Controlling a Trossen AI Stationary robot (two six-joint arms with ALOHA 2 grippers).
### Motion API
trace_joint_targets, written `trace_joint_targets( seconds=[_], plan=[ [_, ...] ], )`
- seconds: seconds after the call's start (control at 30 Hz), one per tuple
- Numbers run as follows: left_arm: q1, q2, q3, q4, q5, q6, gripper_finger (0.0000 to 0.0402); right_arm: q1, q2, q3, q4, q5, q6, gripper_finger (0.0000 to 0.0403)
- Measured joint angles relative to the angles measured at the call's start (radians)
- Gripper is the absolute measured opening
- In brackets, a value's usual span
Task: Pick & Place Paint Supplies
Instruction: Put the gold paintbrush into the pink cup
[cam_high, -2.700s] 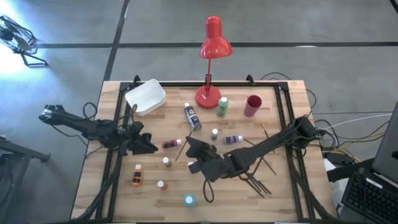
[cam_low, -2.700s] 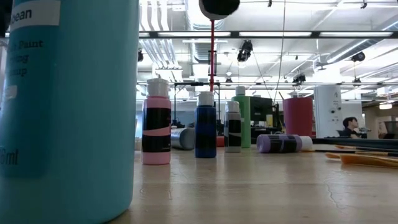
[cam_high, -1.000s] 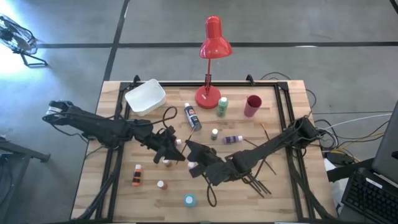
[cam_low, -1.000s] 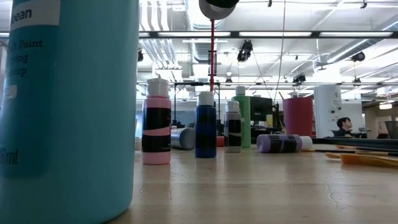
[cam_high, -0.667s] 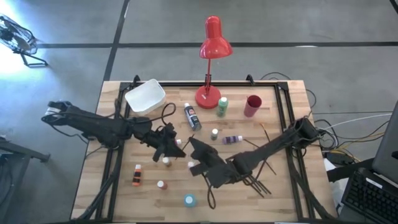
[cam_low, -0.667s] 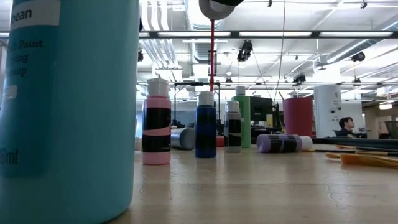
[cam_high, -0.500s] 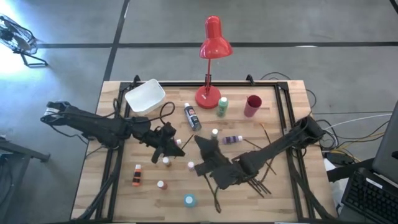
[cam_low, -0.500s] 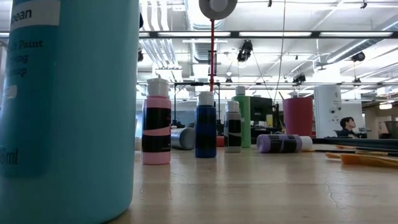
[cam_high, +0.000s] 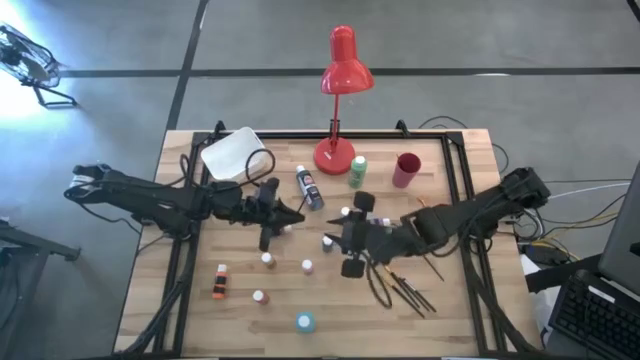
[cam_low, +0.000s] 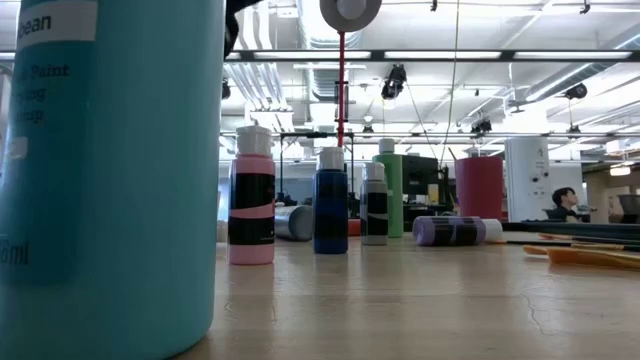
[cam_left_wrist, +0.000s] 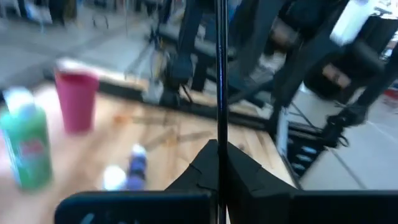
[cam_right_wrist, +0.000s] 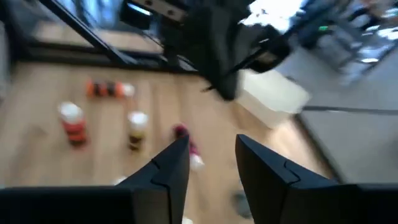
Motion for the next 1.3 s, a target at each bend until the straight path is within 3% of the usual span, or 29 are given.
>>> trace_joint_targets(
  seconds=[0.2,0.37,0.43,0.63,0.93,1.3],
  plan=[
    [-0.002,-0.001,0.000,0.073,0.007,0.119,0.0007,-0.046,-0.134,-0.254,0.456,-0.073,-0.023,0.0118],
    [-0.001,-0.001,0.000,0.100,0.006,0.203,0.0007,-0.099,-0.216,-0.469,1.014,-0.275,-0.068,0.0137],
    [-0.001,-0.001,0.000,0.122,0.006,0.245,0.0007,-0.128,-0.222,-0.515,1.112,-0.309,-0.059,0.0147],
    [0.004,0.021,0.001,0.148,0.007,0.287,0.0007,-0.191,-0.189,-0.500,1.106,-0.373,0.015,0.0175],
    [0.004,0.042,0.003,0.152,0.008,0.291,0.0007,-0.192,-0.093,-0.332,1.018,-0.398,-0.062,0.0203],
    [0.004,0.034,0.004,0.155,0.015,0.289,0.0007,-0.192,0.002,-0.173,0.896,-0.388,-0.128,0.0179]
  ],
)
